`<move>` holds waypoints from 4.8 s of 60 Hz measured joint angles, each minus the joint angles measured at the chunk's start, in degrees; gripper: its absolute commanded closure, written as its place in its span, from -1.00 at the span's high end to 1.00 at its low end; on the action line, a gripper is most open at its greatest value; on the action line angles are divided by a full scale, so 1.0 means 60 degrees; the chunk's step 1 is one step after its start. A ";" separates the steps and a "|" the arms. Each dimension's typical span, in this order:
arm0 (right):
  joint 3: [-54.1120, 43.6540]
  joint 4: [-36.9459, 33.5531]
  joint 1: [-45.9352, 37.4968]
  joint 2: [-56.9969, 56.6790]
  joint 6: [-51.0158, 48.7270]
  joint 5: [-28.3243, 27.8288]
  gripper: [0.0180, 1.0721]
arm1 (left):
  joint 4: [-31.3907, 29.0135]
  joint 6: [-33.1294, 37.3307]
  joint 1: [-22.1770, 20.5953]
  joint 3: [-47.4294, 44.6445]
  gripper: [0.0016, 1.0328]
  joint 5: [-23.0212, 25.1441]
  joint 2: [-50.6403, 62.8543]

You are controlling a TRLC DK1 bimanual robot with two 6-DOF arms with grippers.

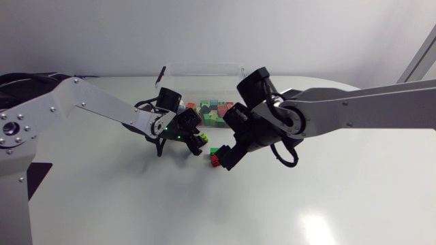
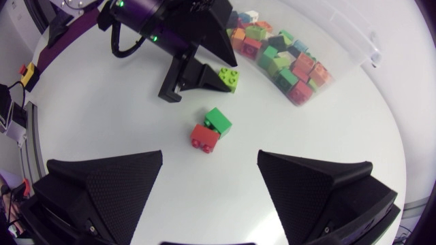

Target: Place the duplo bricks in the container

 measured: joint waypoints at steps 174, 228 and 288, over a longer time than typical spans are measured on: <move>0.7770 -0.2422 -0.1927 0.3005 0.0688 -0.0364 -0.36 | -0.2259 0.0004 -0.0004 -0.1931 0.90 0.0178 -0.5614; 0.3082 0.2014 -0.2415 -0.0222 0.0470 0.0015 0.93 | -0.4870 0.3005 -0.1315 0.0565 0.90 -0.0011 -0.2353; -0.3348 0.2499 -0.4430 -0.5712 -0.0069 -0.1049 0.93 | -0.8827 0.4532 -0.2124 0.4998 -0.34 -0.2135 0.1366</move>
